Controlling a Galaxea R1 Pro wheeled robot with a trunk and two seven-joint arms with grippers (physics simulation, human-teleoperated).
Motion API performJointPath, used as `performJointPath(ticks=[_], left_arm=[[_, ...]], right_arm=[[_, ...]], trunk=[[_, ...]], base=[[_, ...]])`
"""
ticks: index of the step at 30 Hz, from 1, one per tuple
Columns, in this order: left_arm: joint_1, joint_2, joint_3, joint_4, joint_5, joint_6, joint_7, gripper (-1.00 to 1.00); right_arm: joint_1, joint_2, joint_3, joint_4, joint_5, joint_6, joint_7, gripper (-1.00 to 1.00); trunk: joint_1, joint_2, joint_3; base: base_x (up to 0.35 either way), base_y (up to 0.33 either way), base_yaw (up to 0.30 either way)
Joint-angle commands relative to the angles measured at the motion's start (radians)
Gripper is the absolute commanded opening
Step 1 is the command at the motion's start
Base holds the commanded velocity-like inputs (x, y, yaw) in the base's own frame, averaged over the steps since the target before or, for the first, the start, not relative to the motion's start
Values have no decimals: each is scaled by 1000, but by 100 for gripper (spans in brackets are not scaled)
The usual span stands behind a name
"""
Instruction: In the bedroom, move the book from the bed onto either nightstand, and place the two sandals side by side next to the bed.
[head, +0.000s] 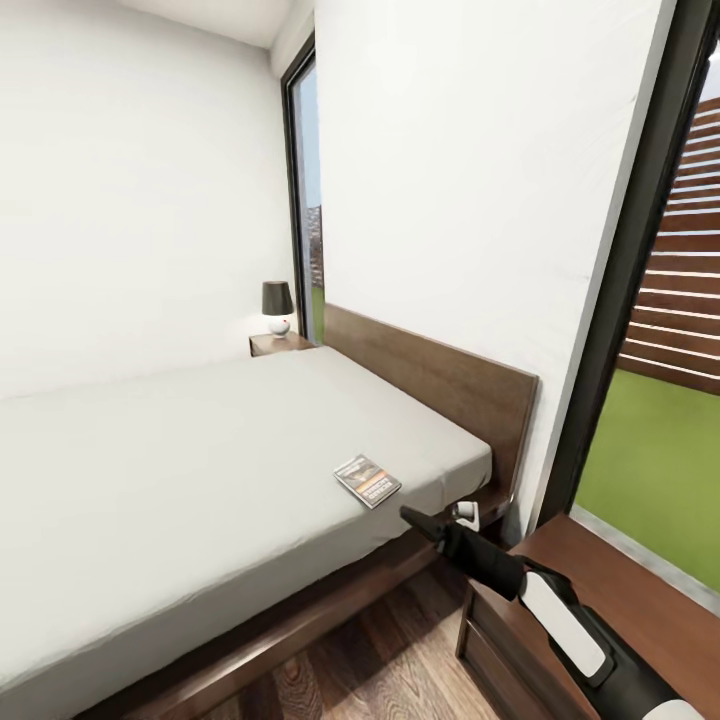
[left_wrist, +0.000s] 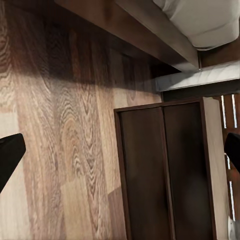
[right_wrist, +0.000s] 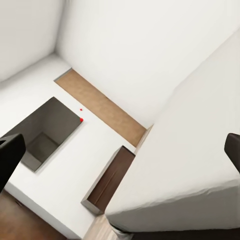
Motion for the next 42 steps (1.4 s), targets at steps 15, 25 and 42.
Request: performJointPath(ticks=[15,25,42], left_arm=[[-1,4,-8,1,4,-8,-5,100],[-1,18,-10,0,-2,-7,-8,100],[-1,49,-14,0,-2,1,-103,100]], right_arm=[[-1,0,-6,26,-11,11,-6,100],[-1,6,-56,134,-13,18,-40,100],[-1,33,-85,169,-25,63,-332,100]], trunk=[[0,0,-1],[0,0,-1],[0,0,-1]], base=[[0,0,0],[0,0,0],[0,0,0]])
